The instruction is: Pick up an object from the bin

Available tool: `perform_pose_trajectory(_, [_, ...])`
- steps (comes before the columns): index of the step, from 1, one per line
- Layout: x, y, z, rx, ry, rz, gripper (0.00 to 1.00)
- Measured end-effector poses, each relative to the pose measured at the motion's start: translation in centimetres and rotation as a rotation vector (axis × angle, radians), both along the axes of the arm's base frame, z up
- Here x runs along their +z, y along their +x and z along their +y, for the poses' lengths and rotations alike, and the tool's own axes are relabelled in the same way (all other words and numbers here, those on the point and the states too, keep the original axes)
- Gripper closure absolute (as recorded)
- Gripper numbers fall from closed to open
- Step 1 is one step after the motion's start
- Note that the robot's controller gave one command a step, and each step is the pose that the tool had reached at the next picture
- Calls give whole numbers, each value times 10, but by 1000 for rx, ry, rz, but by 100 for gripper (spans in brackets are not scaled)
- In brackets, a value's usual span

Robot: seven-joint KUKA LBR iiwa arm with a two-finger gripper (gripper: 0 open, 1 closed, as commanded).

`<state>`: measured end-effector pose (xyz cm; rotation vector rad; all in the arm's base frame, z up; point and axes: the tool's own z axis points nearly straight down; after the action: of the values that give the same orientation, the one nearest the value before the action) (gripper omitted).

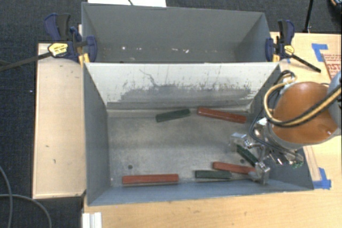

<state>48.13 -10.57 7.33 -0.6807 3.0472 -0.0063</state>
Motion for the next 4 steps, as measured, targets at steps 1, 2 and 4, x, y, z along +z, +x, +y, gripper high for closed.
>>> perform_pose_trajectory(1, [-2, -3, -1, -6, -1, 16, 100])
perform_pose_trajectory(2, [0, 0, 1, -7, 1, 0, 0])
perform_pose_trajectory(4, [-1, 0, -3, -232, 5, 2, 0])
